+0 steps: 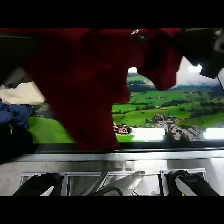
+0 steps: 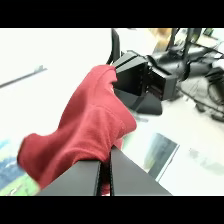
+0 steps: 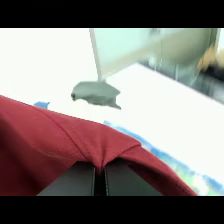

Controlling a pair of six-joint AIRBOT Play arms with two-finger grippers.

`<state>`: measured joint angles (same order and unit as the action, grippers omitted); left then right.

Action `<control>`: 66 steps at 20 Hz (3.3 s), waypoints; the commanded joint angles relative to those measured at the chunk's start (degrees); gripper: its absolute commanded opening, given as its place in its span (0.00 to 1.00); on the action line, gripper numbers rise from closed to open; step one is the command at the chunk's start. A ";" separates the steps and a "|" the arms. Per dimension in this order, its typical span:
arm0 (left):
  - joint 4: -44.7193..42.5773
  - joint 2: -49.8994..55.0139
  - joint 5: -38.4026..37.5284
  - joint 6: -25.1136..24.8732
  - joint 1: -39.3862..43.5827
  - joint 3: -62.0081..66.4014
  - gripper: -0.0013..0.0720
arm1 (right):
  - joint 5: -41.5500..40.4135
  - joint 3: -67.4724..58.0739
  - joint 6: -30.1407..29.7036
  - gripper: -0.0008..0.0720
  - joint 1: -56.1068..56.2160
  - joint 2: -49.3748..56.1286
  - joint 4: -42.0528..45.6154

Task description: Fold the shirts.

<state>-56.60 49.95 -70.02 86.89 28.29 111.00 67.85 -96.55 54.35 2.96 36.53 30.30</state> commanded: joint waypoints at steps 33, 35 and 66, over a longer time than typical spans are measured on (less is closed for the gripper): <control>-9.18 41.00 -4.17 -11.04 -33.92 -29.07 0.04 | -6.56 57.96 11.61 0.80 5.55 25.46 7.23; -9.20 41.00 -4.22 -11.04 -33.92 -29.09 0.04 | -10.75 57.94 11.61 0.79 9.11 26.86 6.71; -6.25 30.51 -7.98 -12.26 -37.03 -51.74 0.98 | 9.60 23.30 11.41 0.60 -18.21 39.74 17.25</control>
<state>-62.76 80.53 -74.85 74.28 -8.69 59.83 74.83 -83.46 66.32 -11.51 79.85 47.13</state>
